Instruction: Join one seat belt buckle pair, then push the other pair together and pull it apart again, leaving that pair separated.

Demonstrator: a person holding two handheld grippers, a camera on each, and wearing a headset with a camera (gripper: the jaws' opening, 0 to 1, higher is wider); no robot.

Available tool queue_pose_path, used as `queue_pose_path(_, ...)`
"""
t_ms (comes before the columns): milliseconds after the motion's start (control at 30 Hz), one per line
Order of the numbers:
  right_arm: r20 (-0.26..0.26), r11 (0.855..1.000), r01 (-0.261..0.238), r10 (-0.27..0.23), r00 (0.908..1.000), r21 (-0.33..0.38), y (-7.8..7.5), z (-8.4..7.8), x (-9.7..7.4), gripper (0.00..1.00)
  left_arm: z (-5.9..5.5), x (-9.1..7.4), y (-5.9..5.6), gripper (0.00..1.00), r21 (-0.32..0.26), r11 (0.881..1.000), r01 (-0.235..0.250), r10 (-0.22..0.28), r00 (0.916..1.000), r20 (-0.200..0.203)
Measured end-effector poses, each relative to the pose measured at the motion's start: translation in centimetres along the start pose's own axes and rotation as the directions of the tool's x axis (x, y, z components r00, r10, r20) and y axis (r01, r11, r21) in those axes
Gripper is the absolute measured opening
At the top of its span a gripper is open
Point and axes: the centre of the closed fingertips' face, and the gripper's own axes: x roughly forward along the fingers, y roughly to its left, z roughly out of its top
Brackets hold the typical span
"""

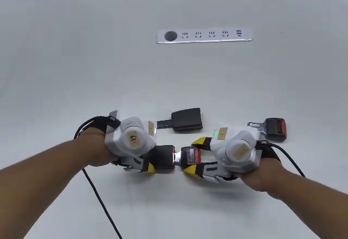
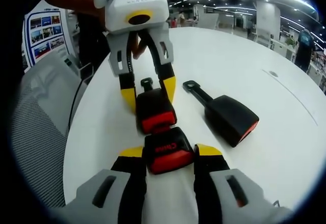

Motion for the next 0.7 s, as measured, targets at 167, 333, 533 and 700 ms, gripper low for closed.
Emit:
queue_pose_path(167,-0.002,1.0,-0.002,0.002,1.0,-0.002,0.0,0.1,0.2,0.35,0.0,0.0,0.0,0.33,-0.006,1.0,0.01,-0.01,0.9998,0.015)
queue_pose_path(333,-0.005,1.0,-0.001,0.001,1.0,0.011,-0.3,0.0,0.5,0.35,0.1,0.1,-0.1,0.33,0.005,1.0,0.014,-0.014,0.9999,-0.003)
queue_pose_path(533,-0.005,1.0,0.002,-0.001,1.0,0.012,-0.3,-0.2,0.8,0.35,0.2,-0.1,-0.1,0.33,0.005,1.0,0.023,-0.023,0.9997,0.002)
queue_pose_path(700,-0.008,1.0,-0.001,0.001,1.0,0.007,-0.3,-0.1,1.0,0.35,0.3,-0.1,-0.2,0.33,0.007,1.0,0.027,-0.027,0.9996,0.006)
